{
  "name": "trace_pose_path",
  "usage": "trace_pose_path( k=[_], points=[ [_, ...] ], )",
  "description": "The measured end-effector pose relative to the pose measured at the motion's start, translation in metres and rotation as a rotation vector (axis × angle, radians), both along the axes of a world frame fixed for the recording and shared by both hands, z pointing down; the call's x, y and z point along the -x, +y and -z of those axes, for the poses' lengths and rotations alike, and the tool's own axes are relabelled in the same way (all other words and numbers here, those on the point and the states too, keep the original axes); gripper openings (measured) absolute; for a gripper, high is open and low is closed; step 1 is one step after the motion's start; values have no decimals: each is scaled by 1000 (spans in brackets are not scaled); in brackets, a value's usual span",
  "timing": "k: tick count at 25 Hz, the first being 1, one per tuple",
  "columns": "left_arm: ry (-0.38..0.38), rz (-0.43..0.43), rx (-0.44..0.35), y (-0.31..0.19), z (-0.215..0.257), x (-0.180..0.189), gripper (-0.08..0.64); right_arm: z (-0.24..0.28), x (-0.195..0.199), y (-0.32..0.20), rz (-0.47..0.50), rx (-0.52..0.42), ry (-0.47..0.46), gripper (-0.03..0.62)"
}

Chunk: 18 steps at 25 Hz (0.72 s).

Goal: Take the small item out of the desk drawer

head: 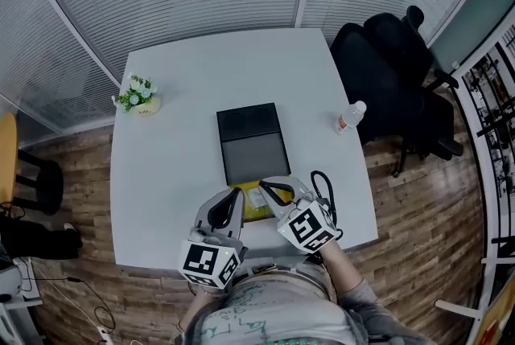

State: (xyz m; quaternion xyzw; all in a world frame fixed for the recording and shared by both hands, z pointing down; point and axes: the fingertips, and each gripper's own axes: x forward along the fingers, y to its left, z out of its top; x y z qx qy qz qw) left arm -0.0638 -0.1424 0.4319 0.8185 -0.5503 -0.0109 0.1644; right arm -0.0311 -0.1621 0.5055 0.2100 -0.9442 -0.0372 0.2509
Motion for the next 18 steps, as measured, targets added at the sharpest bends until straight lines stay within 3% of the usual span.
trace_pose_path(
  k=[18],
  points=[
    [22, 19, 52, 2, -15, 18, -3, -128, 3, 3, 205, 191, 366, 10]
  ],
)
